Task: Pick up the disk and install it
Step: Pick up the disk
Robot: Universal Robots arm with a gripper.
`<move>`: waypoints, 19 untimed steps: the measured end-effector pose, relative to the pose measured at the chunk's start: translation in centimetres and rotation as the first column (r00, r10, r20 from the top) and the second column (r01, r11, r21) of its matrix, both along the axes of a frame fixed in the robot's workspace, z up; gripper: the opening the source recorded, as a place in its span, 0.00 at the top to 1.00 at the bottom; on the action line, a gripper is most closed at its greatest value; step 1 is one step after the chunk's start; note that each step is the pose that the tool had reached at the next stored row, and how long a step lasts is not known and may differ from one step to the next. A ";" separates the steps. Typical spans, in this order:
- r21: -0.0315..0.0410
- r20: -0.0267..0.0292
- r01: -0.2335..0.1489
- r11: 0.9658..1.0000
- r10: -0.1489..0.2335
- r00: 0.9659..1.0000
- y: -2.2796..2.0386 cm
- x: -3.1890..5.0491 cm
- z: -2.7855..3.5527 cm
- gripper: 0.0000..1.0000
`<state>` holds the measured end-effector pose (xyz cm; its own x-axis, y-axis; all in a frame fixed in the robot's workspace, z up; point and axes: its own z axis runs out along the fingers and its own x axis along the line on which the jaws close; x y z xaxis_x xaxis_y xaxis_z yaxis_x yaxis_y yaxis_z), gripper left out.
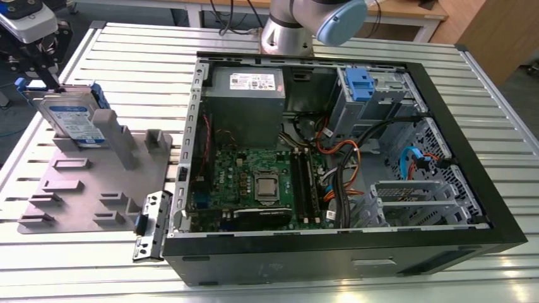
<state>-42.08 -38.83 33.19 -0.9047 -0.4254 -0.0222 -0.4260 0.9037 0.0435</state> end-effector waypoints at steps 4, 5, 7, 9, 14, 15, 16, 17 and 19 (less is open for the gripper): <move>0.000 0.000 -0.055 0.999 0.055 0.999 0.00 0.00 0.00 0.89; 0.000 0.000 -0.072 0.997 0.072 0.997 0.00 0.00 0.00 0.89; 0.000 0.000 -0.109 0.994 0.109 0.994 0.00 0.00 0.00 0.89; 0.000 0.000 -0.145 0.989 0.145 0.989 0.00 0.00 0.00 0.89; 0.000 0.000 -0.220 0.975 0.220 0.975 0.00 0.00 0.00 0.89; 0.000 0.000 -0.225 0.974 0.225 0.974 0.00 0.00 0.00 0.89; 0.000 0.000 -0.227 0.974 0.227 0.974 0.00 0.00 0.00 0.89; 0.000 0.000 -0.228 0.974 0.228 0.974 0.00 0.00 0.00 0.89; 0.000 0.000 -0.234 0.972 0.234 0.972 0.00 0.00 0.00 0.89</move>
<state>-42.08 -38.83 33.19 -0.7801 -0.6252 -0.0222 -0.6255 0.7790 0.0436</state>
